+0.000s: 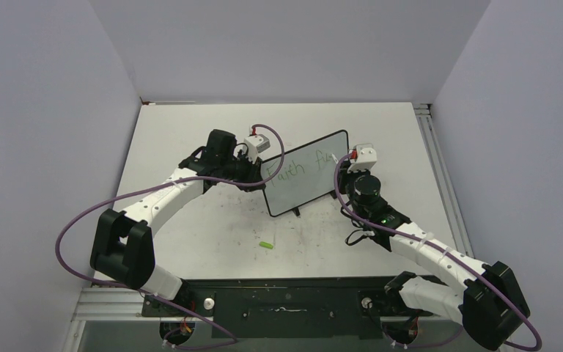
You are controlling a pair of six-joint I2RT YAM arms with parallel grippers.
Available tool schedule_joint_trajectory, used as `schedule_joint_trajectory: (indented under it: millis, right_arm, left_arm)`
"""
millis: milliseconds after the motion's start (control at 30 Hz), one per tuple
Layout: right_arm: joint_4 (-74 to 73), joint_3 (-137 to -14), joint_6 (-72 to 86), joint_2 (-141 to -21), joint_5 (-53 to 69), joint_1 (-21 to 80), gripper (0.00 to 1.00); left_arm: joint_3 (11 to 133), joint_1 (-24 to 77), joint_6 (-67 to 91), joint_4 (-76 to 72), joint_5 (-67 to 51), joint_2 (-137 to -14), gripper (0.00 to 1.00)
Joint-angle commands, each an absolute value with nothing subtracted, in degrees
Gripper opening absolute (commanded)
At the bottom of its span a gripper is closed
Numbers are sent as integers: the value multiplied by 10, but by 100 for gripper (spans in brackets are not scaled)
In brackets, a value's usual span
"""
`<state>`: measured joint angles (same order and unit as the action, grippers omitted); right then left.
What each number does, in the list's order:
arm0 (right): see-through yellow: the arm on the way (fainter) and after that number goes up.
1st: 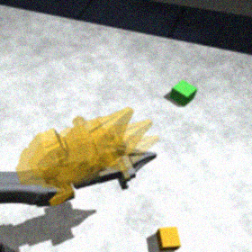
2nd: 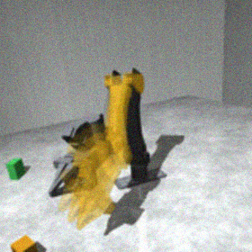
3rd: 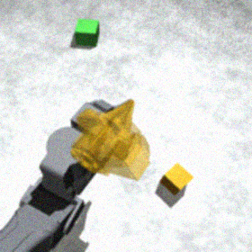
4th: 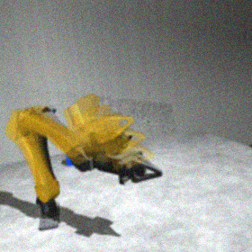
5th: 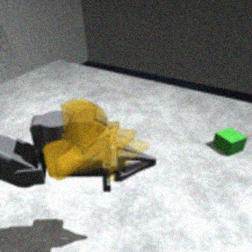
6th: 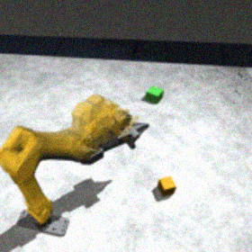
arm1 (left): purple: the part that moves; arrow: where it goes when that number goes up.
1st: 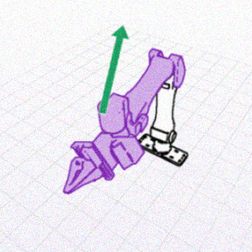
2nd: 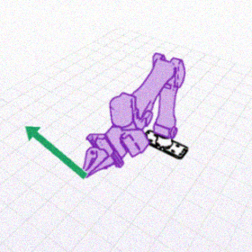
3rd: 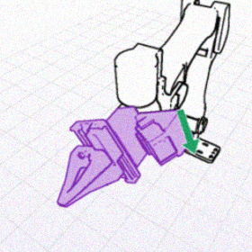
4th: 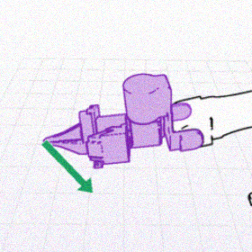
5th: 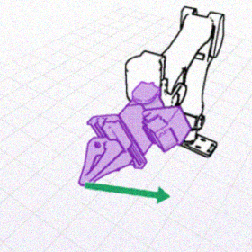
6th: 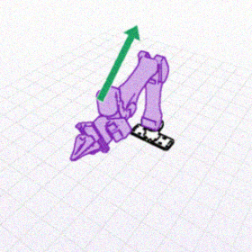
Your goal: Write a sentence on the whiteboard
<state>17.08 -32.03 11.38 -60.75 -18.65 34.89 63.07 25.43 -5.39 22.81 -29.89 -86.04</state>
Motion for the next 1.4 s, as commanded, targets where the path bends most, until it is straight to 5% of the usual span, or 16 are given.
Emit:
schedule_joint_trajectory:
  millis: [0, 1367]
  right_arm:
    - [188, -333, 124, -604, -165, 356, 5]
    - [148, -319, 156, -616, -221, 360, 5]
  left_arm:
    - [644, 255, -93, 239, -257, -850, 0]
    - [644, 255, -93, 240, -256, -851, 0]
